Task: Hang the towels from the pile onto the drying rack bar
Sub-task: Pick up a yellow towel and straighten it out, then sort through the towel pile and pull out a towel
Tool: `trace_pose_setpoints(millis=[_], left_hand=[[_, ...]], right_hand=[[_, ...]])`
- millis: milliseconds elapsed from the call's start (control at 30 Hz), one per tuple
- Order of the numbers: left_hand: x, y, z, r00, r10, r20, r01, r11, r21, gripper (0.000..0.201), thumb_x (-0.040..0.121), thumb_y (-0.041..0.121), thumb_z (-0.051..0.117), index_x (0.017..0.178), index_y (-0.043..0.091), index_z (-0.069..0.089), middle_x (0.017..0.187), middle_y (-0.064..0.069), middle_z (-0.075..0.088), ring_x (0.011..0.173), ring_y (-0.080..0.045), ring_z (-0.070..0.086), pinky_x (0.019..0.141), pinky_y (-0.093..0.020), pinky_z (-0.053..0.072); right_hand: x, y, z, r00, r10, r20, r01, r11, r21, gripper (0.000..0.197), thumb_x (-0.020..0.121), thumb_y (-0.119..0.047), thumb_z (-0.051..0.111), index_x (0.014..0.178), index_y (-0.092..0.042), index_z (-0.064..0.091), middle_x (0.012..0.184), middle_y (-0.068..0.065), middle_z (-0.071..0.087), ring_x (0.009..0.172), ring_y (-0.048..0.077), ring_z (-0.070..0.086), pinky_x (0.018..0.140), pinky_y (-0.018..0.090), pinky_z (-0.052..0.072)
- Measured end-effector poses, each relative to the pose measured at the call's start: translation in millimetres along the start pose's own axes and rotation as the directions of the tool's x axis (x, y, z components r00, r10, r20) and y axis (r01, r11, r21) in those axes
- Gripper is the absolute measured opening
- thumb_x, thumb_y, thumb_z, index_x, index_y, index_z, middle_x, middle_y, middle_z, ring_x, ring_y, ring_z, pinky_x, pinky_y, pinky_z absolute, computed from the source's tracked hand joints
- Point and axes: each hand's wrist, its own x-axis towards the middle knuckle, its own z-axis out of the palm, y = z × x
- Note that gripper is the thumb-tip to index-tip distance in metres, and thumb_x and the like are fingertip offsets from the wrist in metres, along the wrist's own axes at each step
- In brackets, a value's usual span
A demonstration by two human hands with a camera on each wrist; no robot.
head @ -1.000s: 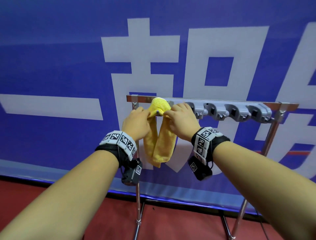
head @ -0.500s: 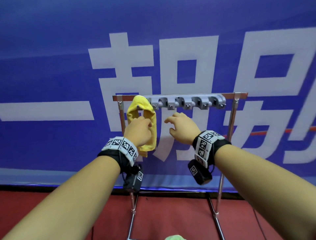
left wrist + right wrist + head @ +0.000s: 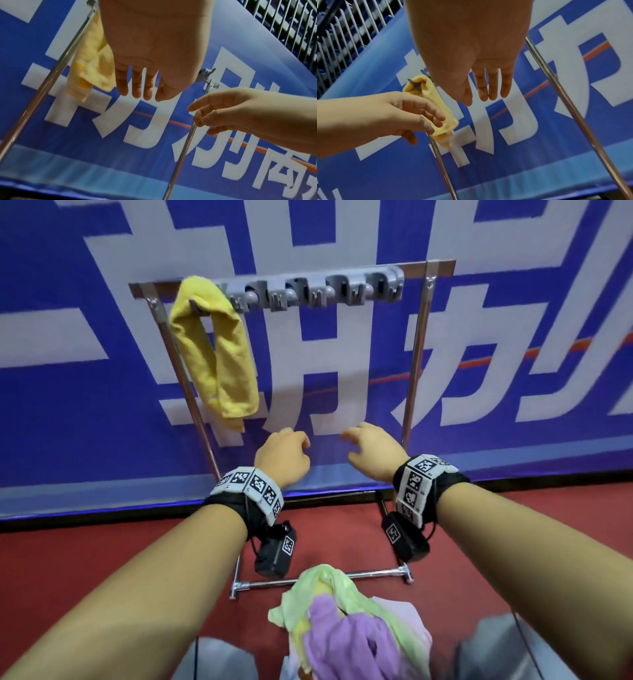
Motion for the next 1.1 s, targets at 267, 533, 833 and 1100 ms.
trace_pose_setpoints(millis=[267, 533, 833, 1100], left_hand=[[0.4, -16.8, 116.4, 0.981, -0.074, 0.179, 0.086, 0.994, -0.060, 0.031, 0.086, 0.015, 0.055, 0.114, 0.022, 0.064, 0.120, -0.002, 0.058, 0.115, -0.027, 0.054, 0.095, -0.042, 0.048], [-7.2, -60.3, 242.2, 0.906, -0.194, 0.375, 0.238, 0.968, -0.074, 0.031, 0.082, 0.014, 0.056, 0.106, 0.029, 0.068, 0.119, 0.000, 0.060, 0.111, -0.026, 0.059, 0.096, -0.038, 0.048], [-33.6, -112.3, 369.8, 0.755, -0.274, 0.595, 0.398, 0.914, -0.084, 0.034, 0.083, 0.008, 0.056, 0.112, 0.021, 0.069, 0.122, -0.006, 0.066, 0.113, -0.027, 0.061, 0.096, -0.030, 0.047], [-78.7, -133.4, 449.6, 0.571, -0.292, 0.767, 0.490, 0.871, -0.033, 0.032, 0.086, 0.014, 0.058, 0.117, 0.021, 0.066, 0.125, -0.005, 0.064, 0.115, -0.025, 0.059, 0.098, -0.027, 0.045]], right_hand=[[-10.9, 67.6, 99.6, 0.979, 0.119, 0.166, -0.126, 0.991, 0.032, 0.044, 0.085, -0.013, 0.054, 0.128, -0.017, 0.059, 0.117, 0.011, 0.057, 0.114, 0.030, 0.055, 0.097, 0.037, 0.045], [-5.9, 120.7, 213.4, 0.903, 0.187, 0.387, -0.224, 0.973, 0.051, 0.045, 0.084, -0.012, 0.057, 0.128, -0.017, 0.060, 0.118, 0.011, 0.059, 0.113, 0.028, 0.056, 0.097, 0.029, 0.040], [-22.1, 165.9, 344.8, 0.713, 0.269, 0.648, -0.350, 0.937, -0.004, 0.040, 0.085, -0.015, 0.054, 0.124, -0.019, 0.062, 0.118, 0.005, 0.068, 0.110, 0.026, 0.062, 0.089, 0.027, 0.044], [-62.5, 190.0, 427.9, 0.504, 0.234, 0.831, -0.339, 0.939, -0.058, 0.039, 0.088, -0.022, 0.058, 0.126, -0.018, 0.064, 0.125, 0.007, 0.066, 0.116, 0.028, 0.059, 0.099, 0.033, 0.045]])
